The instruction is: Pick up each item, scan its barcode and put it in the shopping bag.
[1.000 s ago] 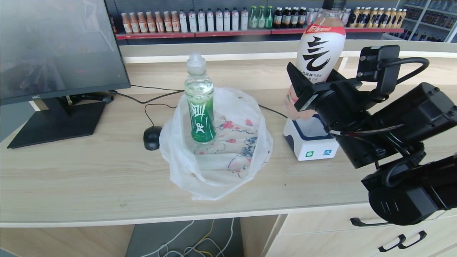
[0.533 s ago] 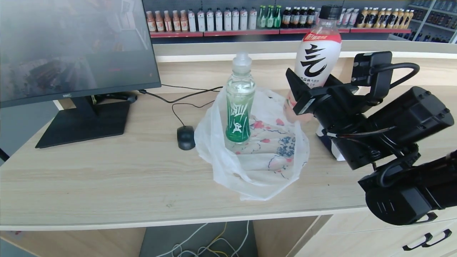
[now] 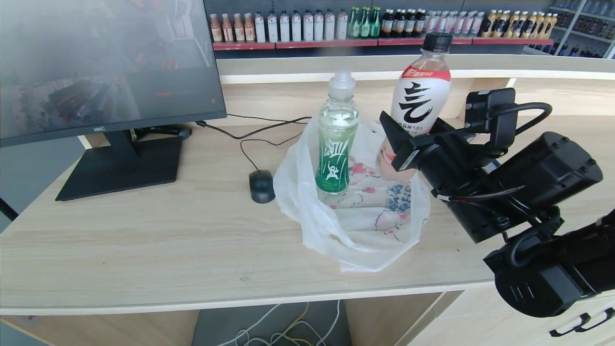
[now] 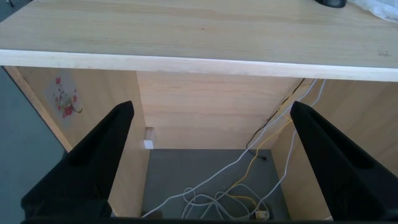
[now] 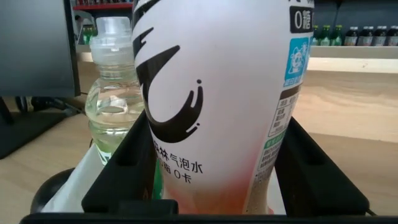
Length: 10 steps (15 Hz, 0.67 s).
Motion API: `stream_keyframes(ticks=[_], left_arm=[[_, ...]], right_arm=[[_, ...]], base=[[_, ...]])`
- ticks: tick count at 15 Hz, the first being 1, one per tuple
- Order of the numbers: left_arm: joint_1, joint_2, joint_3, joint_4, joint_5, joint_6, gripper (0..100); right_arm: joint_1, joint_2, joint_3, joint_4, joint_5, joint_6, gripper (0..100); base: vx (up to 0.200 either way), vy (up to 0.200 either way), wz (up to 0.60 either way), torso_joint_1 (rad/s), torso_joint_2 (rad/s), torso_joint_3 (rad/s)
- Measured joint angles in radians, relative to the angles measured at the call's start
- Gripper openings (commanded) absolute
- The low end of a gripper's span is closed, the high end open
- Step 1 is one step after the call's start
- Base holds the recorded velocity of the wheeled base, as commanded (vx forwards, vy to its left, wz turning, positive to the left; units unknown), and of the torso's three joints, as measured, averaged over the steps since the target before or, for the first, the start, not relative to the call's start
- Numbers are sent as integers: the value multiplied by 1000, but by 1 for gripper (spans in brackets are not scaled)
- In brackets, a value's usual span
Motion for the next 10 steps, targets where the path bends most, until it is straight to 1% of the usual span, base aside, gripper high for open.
stream_keyframes(ticks=[6, 10], left_arm=[[1, 0, 0, 0, 0, 0, 100], [0, 0, 0, 0, 0, 0, 100]], right_arm=[[-1, 42, 21, 0, 0, 1, 0], [-1, 108, -16, 0, 1, 1, 0]], base=[[0, 0, 0, 0, 0, 0], [0, 0, 0, 0, 0, 0]])
